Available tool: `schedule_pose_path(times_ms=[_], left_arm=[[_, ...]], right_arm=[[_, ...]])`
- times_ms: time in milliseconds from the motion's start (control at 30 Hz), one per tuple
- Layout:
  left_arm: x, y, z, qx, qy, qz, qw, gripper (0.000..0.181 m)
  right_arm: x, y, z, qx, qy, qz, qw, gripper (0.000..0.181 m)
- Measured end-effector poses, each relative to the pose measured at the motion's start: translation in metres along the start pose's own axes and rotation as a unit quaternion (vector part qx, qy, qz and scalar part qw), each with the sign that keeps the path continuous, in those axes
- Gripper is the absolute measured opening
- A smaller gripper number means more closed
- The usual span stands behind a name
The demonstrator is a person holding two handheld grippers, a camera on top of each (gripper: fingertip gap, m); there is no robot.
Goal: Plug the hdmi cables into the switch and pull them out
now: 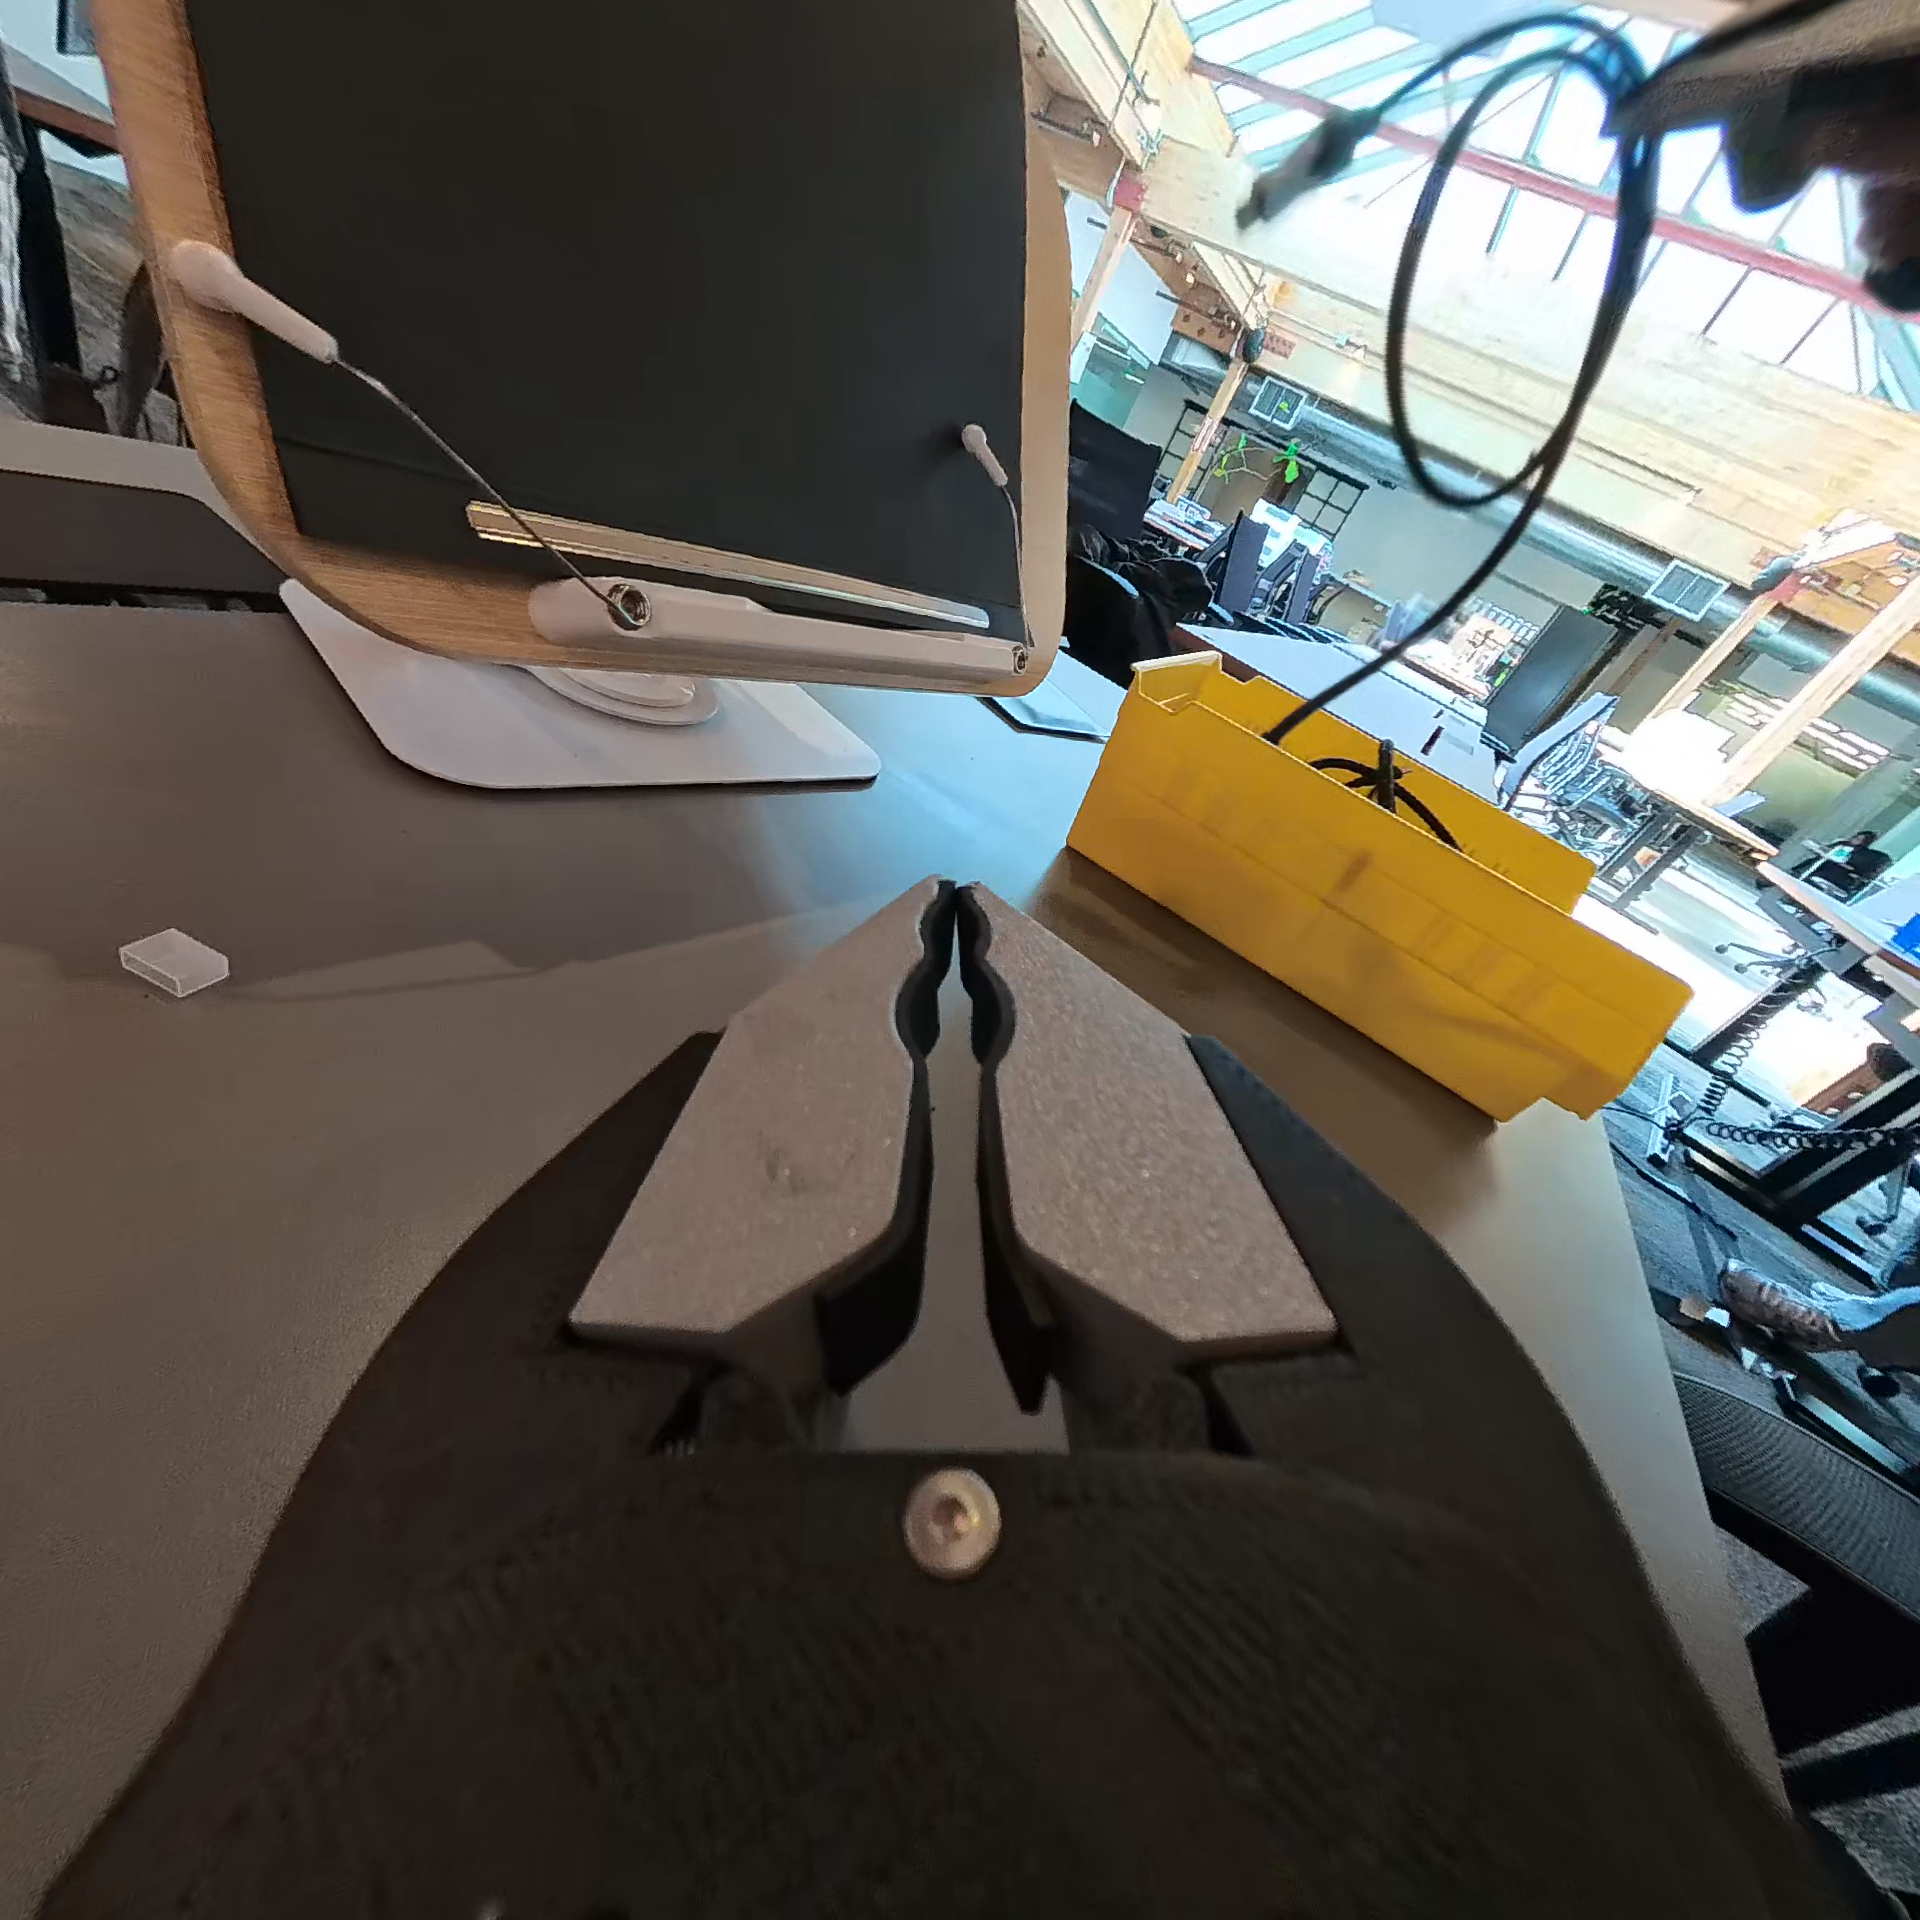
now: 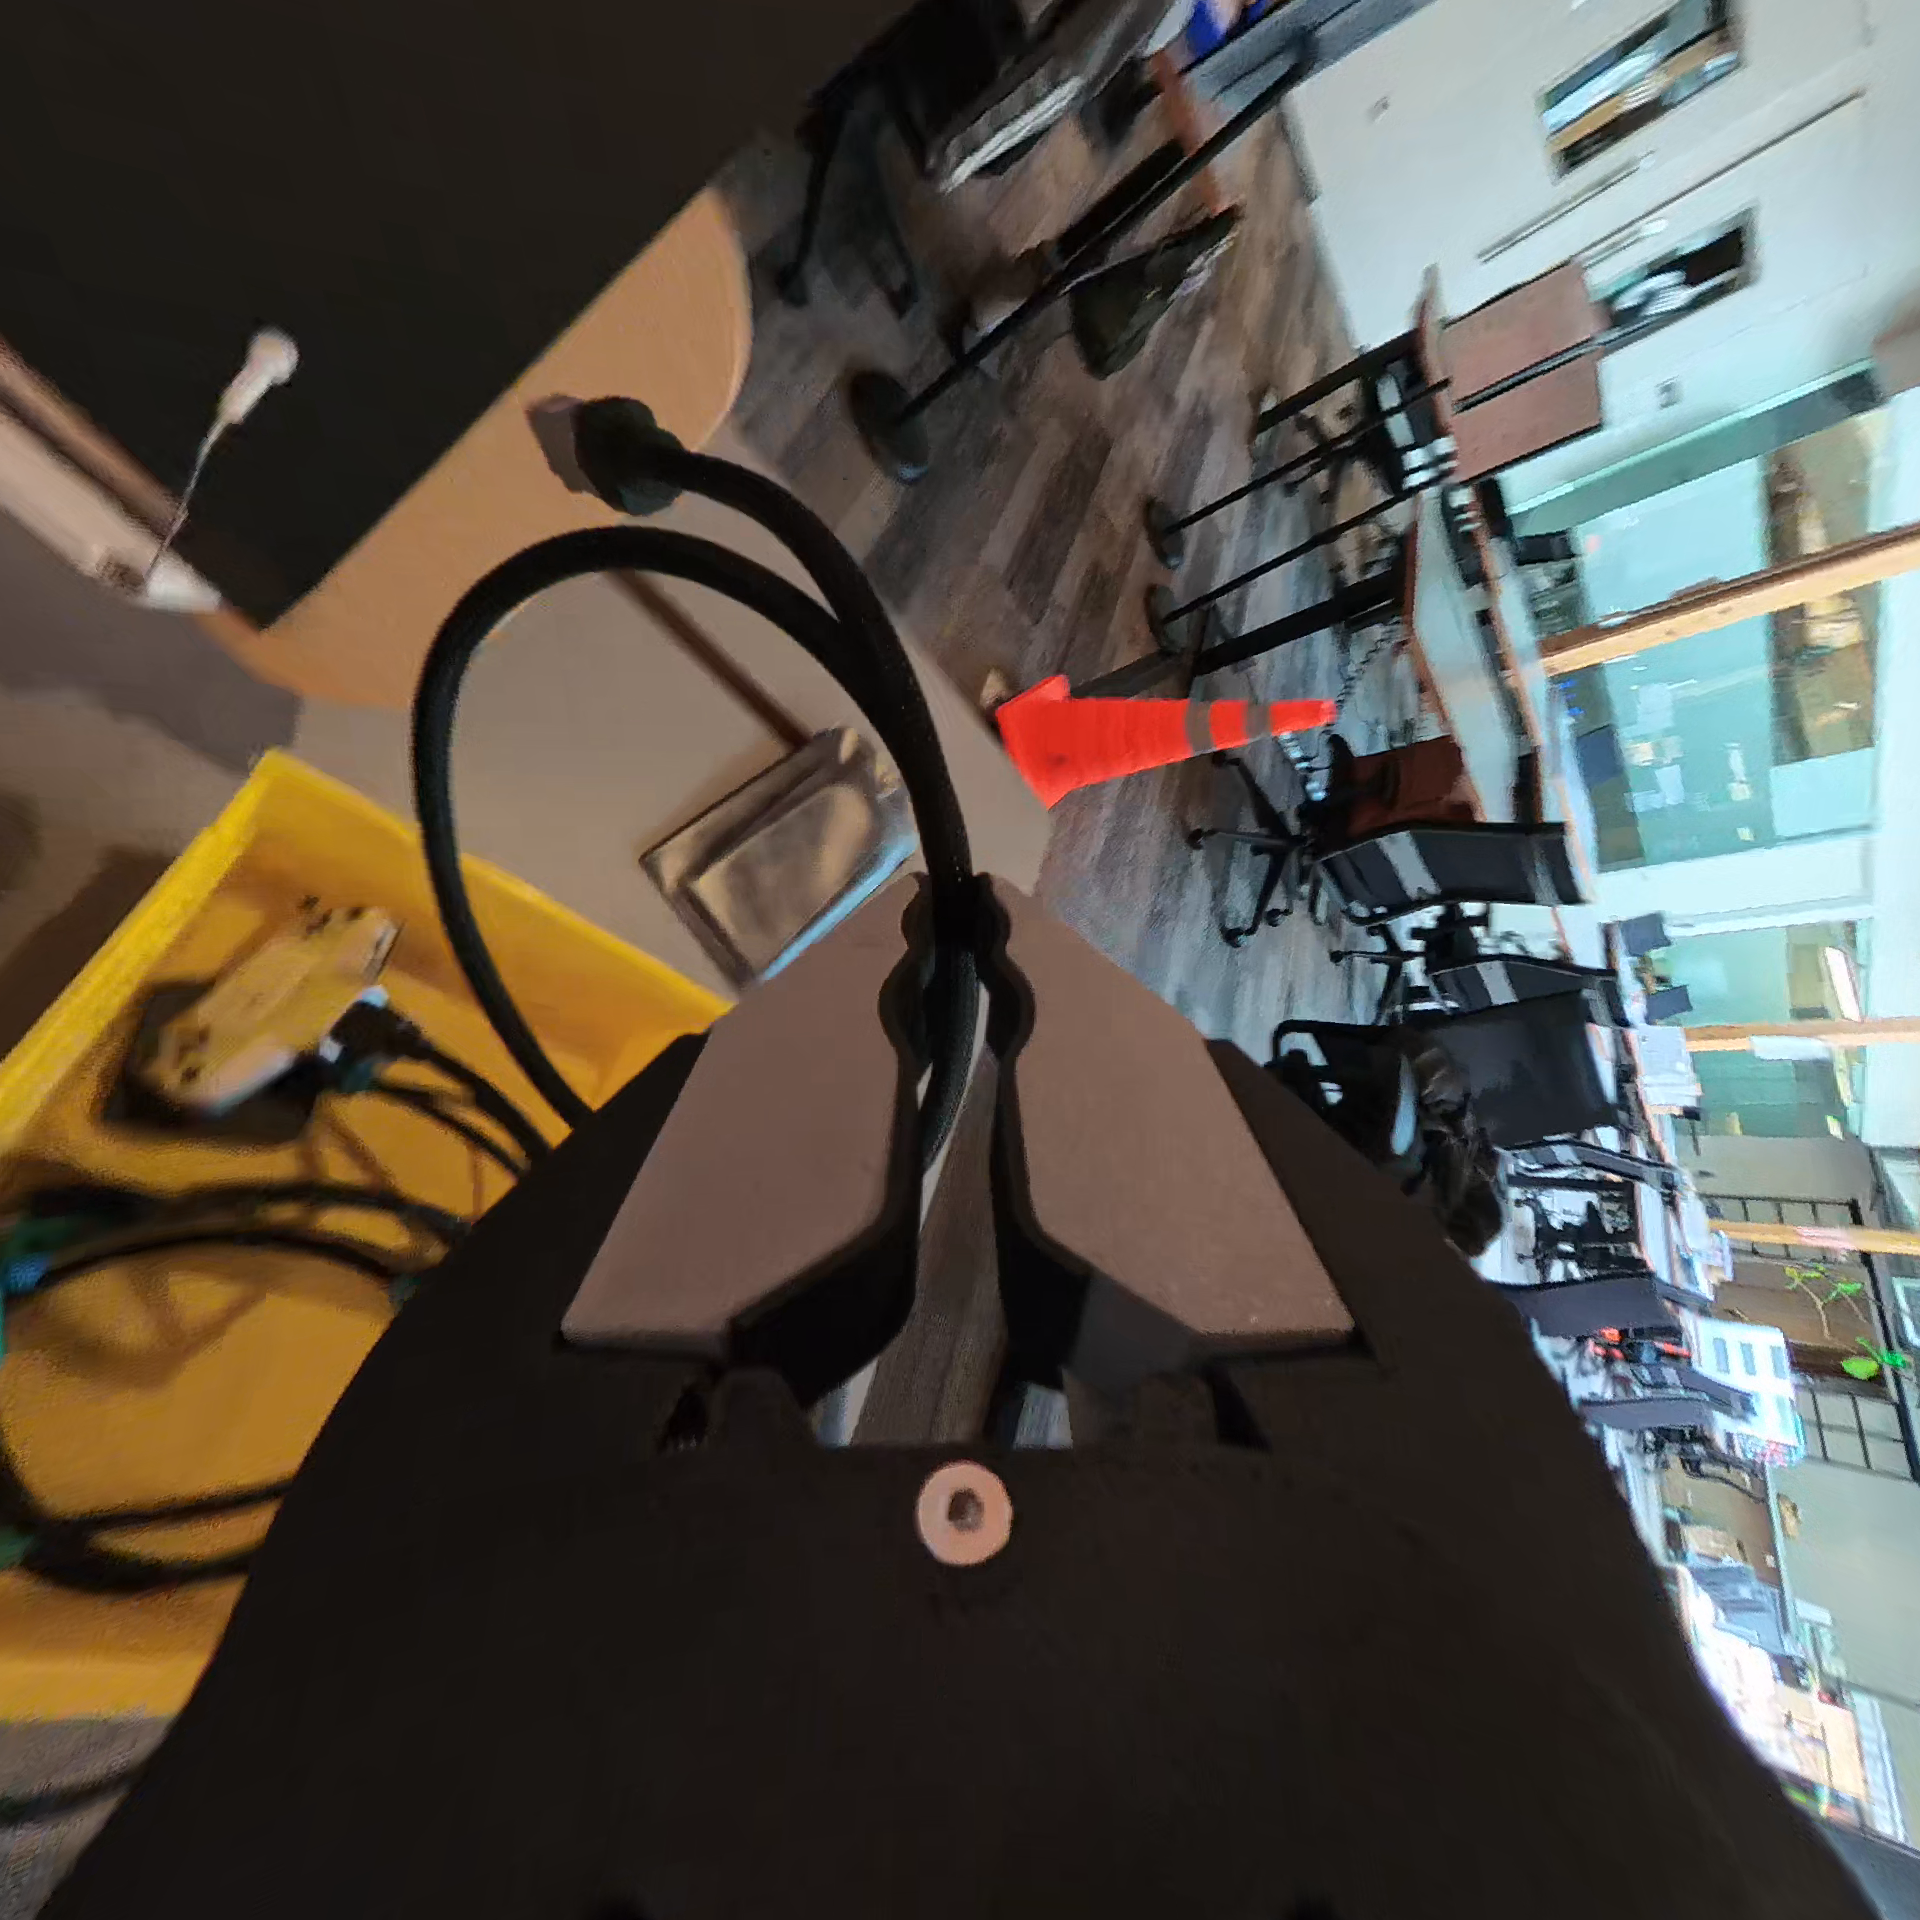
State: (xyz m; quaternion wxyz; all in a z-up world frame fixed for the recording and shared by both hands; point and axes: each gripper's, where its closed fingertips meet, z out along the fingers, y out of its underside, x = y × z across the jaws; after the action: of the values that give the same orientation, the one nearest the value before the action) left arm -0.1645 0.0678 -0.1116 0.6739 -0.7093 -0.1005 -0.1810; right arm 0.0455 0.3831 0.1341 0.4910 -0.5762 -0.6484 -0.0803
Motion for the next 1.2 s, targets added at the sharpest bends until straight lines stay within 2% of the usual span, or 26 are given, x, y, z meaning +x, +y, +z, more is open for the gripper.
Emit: schedule_pose_path(times_ms=[33,167,233,367,433,567,733,800,967,1033,1100,1200], left_arm=[[-0.001,0.001,0.000,-0.002,0.000,-0.003,1.000,0.000],[0.002,0.002,0.002,-0.005,0.005,-0.003,1.000,0.000],[0.003,0.003,0.003,-0.008,0.006,0.000,1.000,0.000],[0.003,0.003,0.002,-0.009,0.004,0.001,1.000,0.000],[0.001,0.004,0.001,-0.008,0.001,-0.001,1.000,0.000],[0.000,0.004,0.002,-0.010,0.000,-0.001,1.000,0.000],[0.000,0.005,0.005,-0.015,0.002,-0.001,1.000,0.000],[0.000,0.005,0.006,-0.016,0.002,0.001,1.000,0.000],[0.003,0.009,0.009,-0.026,0.010,0.001,1.000,0.000],[0.005,0.009,0.009,-0.025,0.012,0.005,1.000,0.000],[0.006,0.008,0.007,-0.019,0.012,0.008,1.000,0.000],[0.006,0.005,0.005,-0.010,0.013,0.010,1.000,0.000]], right_arm=[[-0.014,0.010,0.006,-0.008,-0.032,-0.019,0.999,0.005],[-0.071,0.067,0.033,-0.098,-0.136,-0.082,0.982,0.006],[-0.095,0.086,0.051,-0.125,-0.162,-0.101,0.974,0.006],[-0.129,0.086,0.087,-0.113,-0.192,-0.102,0.969,0.007],[-0.142,0.093,0.107,-0.135,-0.212,-0.100,0.963,0.007],[-0.152,0.116,0.149,-0.192,-0.167,-0.171,0.952,0.007],[-0.166,0.152,0.175,-0.238,-0.183,-0.165,0.939,0.008],[-0.166,0.166,0.182,-0.246,-0.161,-0.181,0.938,0.008],[-0.161,0.162,0.179,-0.209,-0.125,-0.160,0.957,0.016],[-0.152,0.155,0.172,-0.195,-0.113,-0.139,0.964,0.024],[-0.149,0.144,0.163,-0.171,-0.129,-0.097,0.972,0.038],[-0.144,0.122,0.143,-0.127,-0.151,-0.047,0.979,0.047]])
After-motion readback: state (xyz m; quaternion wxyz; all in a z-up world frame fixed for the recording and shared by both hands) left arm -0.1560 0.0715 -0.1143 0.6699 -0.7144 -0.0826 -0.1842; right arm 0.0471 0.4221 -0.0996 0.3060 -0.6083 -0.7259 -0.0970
